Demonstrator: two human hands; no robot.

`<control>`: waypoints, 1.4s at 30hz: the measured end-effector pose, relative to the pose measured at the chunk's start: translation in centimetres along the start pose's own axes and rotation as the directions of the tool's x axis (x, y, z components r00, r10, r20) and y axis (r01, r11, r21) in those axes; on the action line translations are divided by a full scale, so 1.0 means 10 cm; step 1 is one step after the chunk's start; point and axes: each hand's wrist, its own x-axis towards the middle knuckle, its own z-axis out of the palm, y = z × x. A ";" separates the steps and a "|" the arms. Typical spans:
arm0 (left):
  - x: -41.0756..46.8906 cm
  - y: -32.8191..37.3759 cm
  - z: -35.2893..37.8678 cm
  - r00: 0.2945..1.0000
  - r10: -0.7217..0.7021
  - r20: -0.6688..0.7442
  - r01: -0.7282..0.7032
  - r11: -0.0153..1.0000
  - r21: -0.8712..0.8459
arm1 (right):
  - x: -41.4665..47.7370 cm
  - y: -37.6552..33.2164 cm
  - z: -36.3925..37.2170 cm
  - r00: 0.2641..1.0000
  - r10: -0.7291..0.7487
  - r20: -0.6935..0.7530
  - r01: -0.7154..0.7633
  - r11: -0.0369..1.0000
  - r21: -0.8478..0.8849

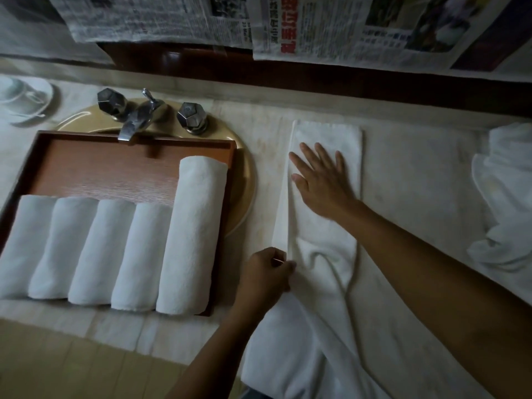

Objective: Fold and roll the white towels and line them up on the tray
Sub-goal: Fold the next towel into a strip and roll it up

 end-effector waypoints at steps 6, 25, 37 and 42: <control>0.04 -0.12 -0.11 0.981 -0.171 -0.086 0.158 0.977 -0.141 | 0.02 0.03 0.00 1.000 0.003 -0.002 -0.003 1.000 0.003; -0.02 -0.15 -0.06 0.978 -0.002 -0.211 0.029 0.992 0.124 | -0.66 -0.14 0.06 0.992 -0.128 -0.015 0.129 0.989 0.075; -0.01 -0.21 -0.16 0.995 -0.058 -0.085 0.065 0.995 0.077 | -0.20 0.03 -0.02 0.993 -0.114 -0.015 0.114 0.993 0.025; 0.00 -0.27 -0.13 0.985 0.005 -0.170 0.021 0.989 0.149 | -0.20 0.04 -0.02 0.993 -0.116 -0.007 0.116 0.993 0.021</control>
